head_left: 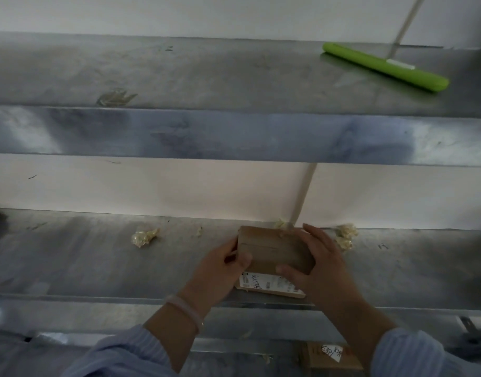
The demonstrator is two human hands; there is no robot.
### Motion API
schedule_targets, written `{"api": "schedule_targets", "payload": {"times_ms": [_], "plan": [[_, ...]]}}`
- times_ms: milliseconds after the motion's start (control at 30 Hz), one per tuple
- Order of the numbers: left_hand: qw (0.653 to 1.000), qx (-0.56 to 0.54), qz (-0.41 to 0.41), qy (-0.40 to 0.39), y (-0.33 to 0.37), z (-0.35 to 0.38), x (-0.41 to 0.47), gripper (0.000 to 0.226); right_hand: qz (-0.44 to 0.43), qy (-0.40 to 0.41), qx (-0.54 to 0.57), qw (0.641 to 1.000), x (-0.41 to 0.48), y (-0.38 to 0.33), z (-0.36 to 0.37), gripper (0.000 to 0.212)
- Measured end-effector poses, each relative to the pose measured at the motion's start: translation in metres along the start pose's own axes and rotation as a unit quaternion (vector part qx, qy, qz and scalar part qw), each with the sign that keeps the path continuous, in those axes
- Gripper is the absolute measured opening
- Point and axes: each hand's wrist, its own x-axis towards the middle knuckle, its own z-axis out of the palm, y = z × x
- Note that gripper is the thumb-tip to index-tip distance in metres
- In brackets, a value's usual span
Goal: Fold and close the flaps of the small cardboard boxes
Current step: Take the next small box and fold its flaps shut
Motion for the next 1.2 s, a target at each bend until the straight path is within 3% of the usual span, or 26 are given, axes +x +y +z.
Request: {"api": "schedule_targets", "payload": {"times_ms": [100,267,367,433,467,567,700,833,933,1033,1133,1200], "plan": [[0.998,0.033,0.0,0.061,-0.001,0.003,-0.003,0.032,0.097,-0.01,0.091,0.991,-0.014,0.007,0.01,0.083],[0.994,0.037,-0.026,0.1,0.002,0.01,-0.007,0.038,0.156,-0.019,0.297,0.942,-0.024,0.011,0.011,0.062],[0.995,0.005,-0.03,0.095,0.006,0.012,-0.007,0.05,0.164,-0.038,0.293,0.941,-0.027,0.014,0.01,0.048],[0.997,0.025,-0.031,0.07,0.007,0.012,-0.004,0.052,0.184,-0.053,0.311,0.931,-0.029,0.017,0.012,0.067],[0.997,0.028,-0.034,0.066,0.006,0.01,-0.003,0.052,0.187,-0.055,0.329,0.924,-0.03,0.017,0.013,0.067],[0.992,-0.064,-0.046,0.098,0.009,0.007,0.001,0.047,0.135,-0.013,0.362,0.922,-0.031,0.009,0.007,0.041],[0.948,-0.288,-0.075,0.115,0.018,-0.003,-0.001,0.044,-0.008,0.05,0.239,0.97,-0.033,0.011,0.0,0.049],[0.93,-0.335,-0.098,0.113,0.015,-0.007,-0.003,0.037,-0.113,0.127,0.074,0.983,-0.028,-0.003,-0.003,0.055],[0.967,-0.223,-0.083,0.092,0.016,-0.003,-0.004,0.035,-0.167,0.16,0.026,0.973,-0.022,-0.012,-0.004,0.05],[0.992,-0.074,-0.021,0.099,0.015,-0.01,-0.003,0.065,-0.209,0.173,-0.028,0.962,-0.012,-0.017,-0.009,0.045],[0.991,-0.004,0.038,0.131,0.015,-0.023,-0.004,0.047,-0.257,0.174,-0.064,0.949,-0.006,-0.022,-0.015,0.041],[0.986,0.045,0.054,0.149,0.019,-0.026,-0.007,0.047,-0.294,0.178,-0.091,0.935,-0.002,-0.026,-0.018,0.039]]}}
